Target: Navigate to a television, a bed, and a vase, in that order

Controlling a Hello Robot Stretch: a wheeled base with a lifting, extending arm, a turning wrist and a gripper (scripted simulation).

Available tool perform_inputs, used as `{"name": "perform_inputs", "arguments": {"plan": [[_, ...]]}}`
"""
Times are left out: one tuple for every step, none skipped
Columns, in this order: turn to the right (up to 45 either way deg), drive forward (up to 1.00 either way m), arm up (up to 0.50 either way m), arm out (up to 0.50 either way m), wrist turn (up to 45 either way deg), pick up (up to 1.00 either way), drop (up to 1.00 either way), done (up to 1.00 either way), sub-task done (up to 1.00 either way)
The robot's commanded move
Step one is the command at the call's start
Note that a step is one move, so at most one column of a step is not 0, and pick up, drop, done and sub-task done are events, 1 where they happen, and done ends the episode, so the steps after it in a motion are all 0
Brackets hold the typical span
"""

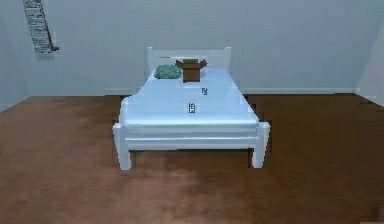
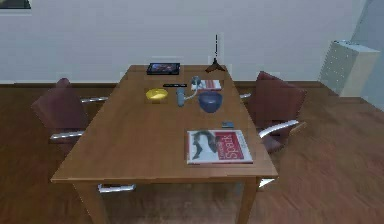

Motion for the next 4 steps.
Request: {"name": "perform_inputs", "arguments": {"plan": [[-3.0,0.0,0.0,0.0,0.0,0.0,0.0,0.0,0.0],[0.0,0.85,0.0,0.0,0.0,0.0,0.0,0.0,0.0],[0.0,0.0,0.0,0.0,0.0,0.0,0.0,0.0,1.0],[45.0,0.0,0.0,0.0,0.0,0.0,0.0,0.0,0.0]]}}
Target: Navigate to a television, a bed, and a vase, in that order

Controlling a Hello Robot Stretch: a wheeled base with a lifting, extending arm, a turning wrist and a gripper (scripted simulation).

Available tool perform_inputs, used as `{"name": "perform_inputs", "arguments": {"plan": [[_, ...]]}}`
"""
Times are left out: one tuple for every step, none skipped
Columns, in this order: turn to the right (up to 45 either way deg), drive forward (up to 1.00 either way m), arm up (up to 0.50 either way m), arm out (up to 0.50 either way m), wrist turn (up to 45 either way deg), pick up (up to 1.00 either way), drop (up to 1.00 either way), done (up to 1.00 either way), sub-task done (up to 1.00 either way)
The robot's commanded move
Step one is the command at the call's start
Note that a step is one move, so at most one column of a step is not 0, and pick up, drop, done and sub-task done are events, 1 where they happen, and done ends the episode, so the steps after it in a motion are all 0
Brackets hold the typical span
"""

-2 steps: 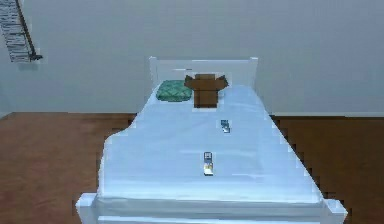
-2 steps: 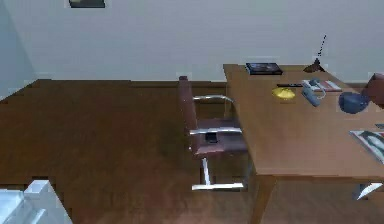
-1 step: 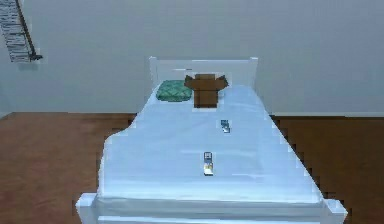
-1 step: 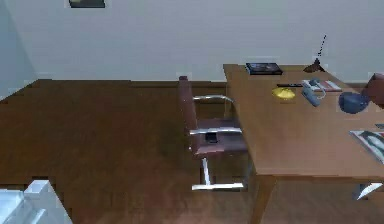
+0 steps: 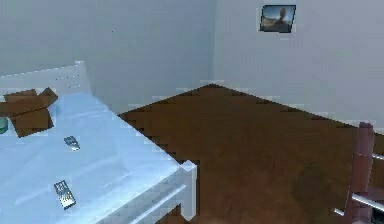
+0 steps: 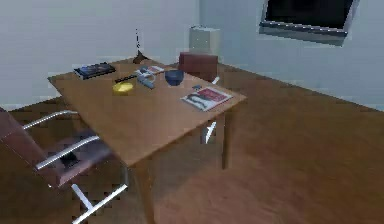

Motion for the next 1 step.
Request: {"name": "perform_inputs", "arguments": {"plan": [[45.0,0.0,0.0,0.0,0.0,0.0,0.0,0.0,0.0]]}}
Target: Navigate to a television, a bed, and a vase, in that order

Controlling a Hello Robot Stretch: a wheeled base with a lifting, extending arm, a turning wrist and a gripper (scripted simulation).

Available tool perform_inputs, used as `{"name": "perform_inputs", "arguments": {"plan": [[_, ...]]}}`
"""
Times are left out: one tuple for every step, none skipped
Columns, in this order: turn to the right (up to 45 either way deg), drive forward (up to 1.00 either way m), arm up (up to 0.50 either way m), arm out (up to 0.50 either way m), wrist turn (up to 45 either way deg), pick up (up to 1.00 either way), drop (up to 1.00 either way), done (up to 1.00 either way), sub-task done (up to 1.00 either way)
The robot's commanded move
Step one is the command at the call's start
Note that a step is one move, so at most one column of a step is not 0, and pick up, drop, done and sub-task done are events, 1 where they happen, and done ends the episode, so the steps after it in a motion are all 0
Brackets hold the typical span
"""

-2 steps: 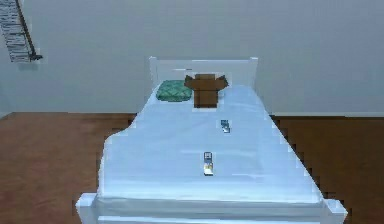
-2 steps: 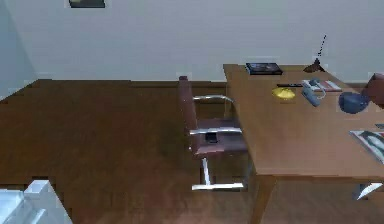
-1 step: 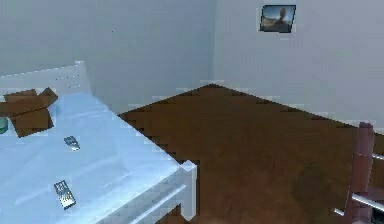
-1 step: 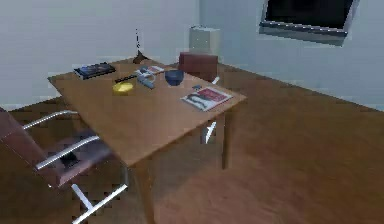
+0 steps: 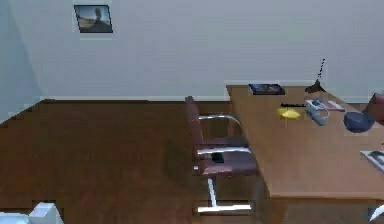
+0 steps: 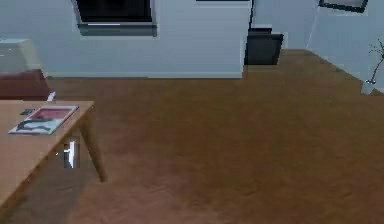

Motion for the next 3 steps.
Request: {"name": "perform_inputs", "arguments": {"plan": [[45.0,0.0,0.0,0.0,0.0,0.0,0.0,0.0,0.0],[33.0,0.0,0.0,0.0,0.0,0.0,0.0,0.0,0.0],[0.0,1.0,0.0,0.0,0.0,0.0,0.0,0.0,0.0]]}}
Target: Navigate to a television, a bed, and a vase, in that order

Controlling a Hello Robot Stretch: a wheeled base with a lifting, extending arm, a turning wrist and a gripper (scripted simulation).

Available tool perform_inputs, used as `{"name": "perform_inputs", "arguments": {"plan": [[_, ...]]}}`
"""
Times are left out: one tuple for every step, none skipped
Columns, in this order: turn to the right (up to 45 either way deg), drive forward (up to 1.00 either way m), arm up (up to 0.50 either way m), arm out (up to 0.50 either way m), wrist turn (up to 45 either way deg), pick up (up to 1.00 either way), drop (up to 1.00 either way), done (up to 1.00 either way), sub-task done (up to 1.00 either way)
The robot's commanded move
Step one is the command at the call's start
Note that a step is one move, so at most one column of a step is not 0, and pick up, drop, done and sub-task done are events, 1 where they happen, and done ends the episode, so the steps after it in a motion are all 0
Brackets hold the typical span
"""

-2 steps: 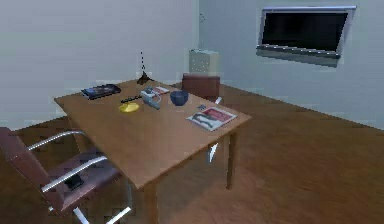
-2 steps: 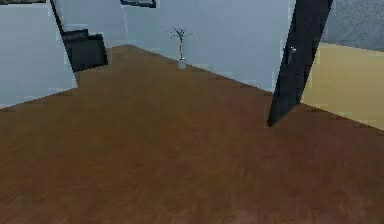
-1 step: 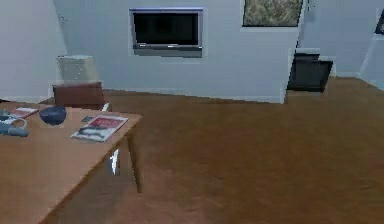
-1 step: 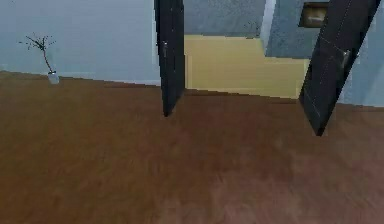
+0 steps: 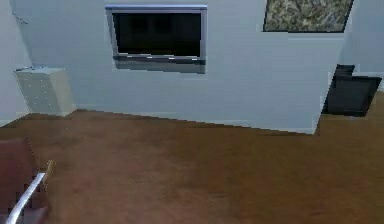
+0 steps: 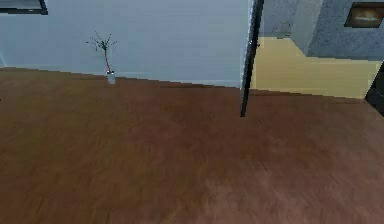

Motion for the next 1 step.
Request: {"name": "perform_inputs", "arguments": {"plan": [[6.0,0.0,0.0,0.0,0.0,0.0,0.0,0.0,0.0]]}}
